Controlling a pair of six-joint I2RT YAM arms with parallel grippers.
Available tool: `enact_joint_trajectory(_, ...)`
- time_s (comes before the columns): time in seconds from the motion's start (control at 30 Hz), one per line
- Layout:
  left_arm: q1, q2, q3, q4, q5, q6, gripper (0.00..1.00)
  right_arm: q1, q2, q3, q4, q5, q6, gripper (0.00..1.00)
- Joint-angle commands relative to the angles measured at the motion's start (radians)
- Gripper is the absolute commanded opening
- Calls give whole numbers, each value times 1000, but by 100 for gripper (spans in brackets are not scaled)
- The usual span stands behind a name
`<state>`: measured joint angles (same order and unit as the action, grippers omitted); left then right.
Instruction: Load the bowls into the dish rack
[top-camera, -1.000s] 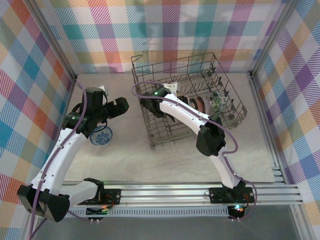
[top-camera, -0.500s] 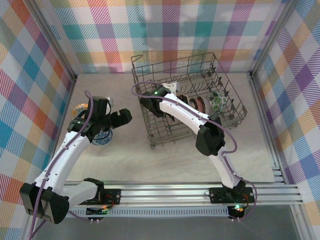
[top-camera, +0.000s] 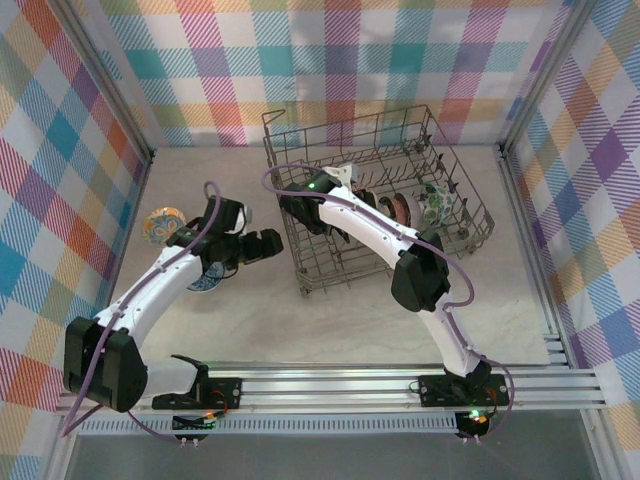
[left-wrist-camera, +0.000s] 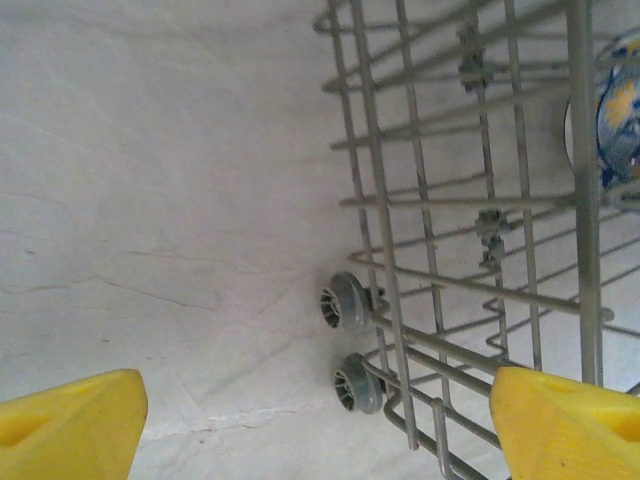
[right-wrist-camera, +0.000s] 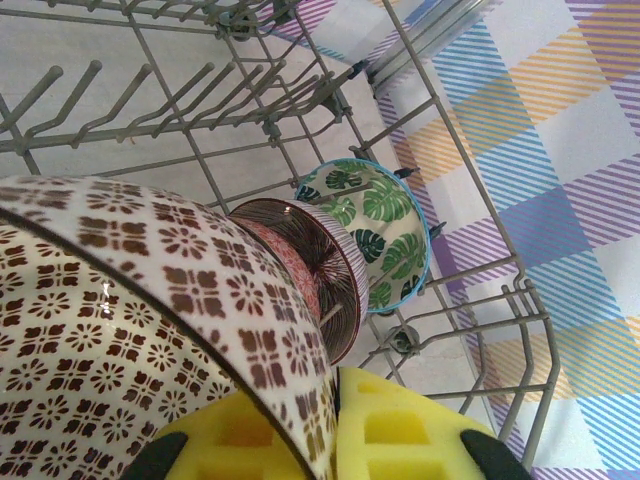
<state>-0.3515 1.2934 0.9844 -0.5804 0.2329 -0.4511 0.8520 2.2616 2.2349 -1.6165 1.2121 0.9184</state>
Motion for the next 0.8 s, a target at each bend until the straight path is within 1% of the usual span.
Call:
enact_joint_trajectory(0.0,-49,22,-1,23,24,20,88,9,-56,37,-167,21,-24,0)
enact_joint_trajectory(0.2,-75,36,-23,39,40,20,88,17,-99,17,-167,21,-50,0)
enact_joint_trajectory(0.57,-220,51,-45,69,63,-10,87,0,-174,-76,-168,39,-52,0)
enact_joint_trajectory(0.77,-307,49,-45,91,64,-57,87,-12,-230,-183,-167,57,-39,0)
